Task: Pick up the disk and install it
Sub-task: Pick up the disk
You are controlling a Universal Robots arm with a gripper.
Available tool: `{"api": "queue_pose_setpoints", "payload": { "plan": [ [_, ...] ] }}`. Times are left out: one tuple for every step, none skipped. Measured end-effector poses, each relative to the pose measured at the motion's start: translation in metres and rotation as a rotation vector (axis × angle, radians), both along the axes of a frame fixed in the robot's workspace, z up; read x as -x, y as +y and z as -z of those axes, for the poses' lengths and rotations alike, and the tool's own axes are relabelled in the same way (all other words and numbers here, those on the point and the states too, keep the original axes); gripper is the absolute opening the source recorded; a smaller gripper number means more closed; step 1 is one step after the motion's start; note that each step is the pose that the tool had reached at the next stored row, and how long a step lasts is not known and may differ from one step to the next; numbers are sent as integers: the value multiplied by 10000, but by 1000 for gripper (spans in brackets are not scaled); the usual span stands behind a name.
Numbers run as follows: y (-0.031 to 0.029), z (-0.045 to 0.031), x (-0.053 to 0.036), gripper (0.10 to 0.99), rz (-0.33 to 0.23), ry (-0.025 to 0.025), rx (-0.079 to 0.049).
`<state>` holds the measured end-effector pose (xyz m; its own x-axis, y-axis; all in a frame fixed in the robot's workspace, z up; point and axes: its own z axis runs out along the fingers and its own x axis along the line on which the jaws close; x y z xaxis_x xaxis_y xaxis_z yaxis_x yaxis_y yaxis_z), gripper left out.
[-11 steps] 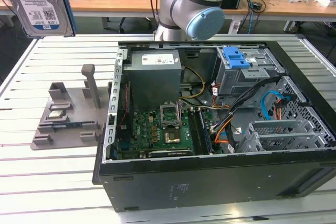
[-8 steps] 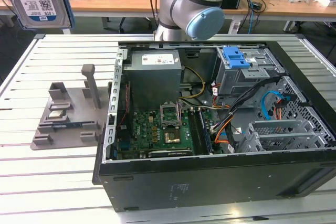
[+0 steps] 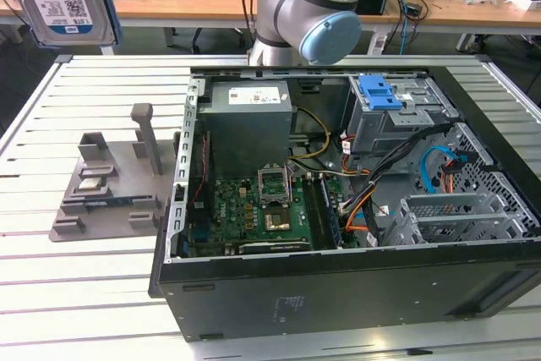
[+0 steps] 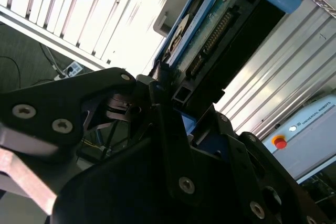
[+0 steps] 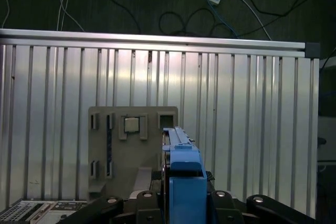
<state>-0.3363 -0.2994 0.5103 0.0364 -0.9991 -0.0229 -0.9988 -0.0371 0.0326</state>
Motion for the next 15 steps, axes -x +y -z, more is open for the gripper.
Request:
{"api": "queue_pose_setpoints", "payload": {
  "plan": [
    [0, 0, -35, 365, 1, -1, 0],
    [0, 0, -65, 365, 1, 0, 0],
    [0, 0, -108, 365, 1, 1, 0],
    [0, 0, -144, 365, 1, 1, 1],
    [0, 0, -198, 365, 0, 0, 0],
    [0, 1, -241, 365, -1, -1, 0],
    [0, 0, -308, 365, 1, 1, 0],
    [0, -1, -354, 365, 1, 1, 1],
    [0, 0, -400, 365, 2, 0, 0],
    [0, 1, -483, 365, 0, -1, 0],
    [0, 0, -531, 365, -1, 1, 1],
    [0, 0, -580, 365, 1, 0, 0],
    [0, 0, -627, 365, 2, 1, 1],
    [0, 0, -673, 365, 1, 0, 0],
    [0, 0, -718, 365, 0, 0, 0]
  ]
}}
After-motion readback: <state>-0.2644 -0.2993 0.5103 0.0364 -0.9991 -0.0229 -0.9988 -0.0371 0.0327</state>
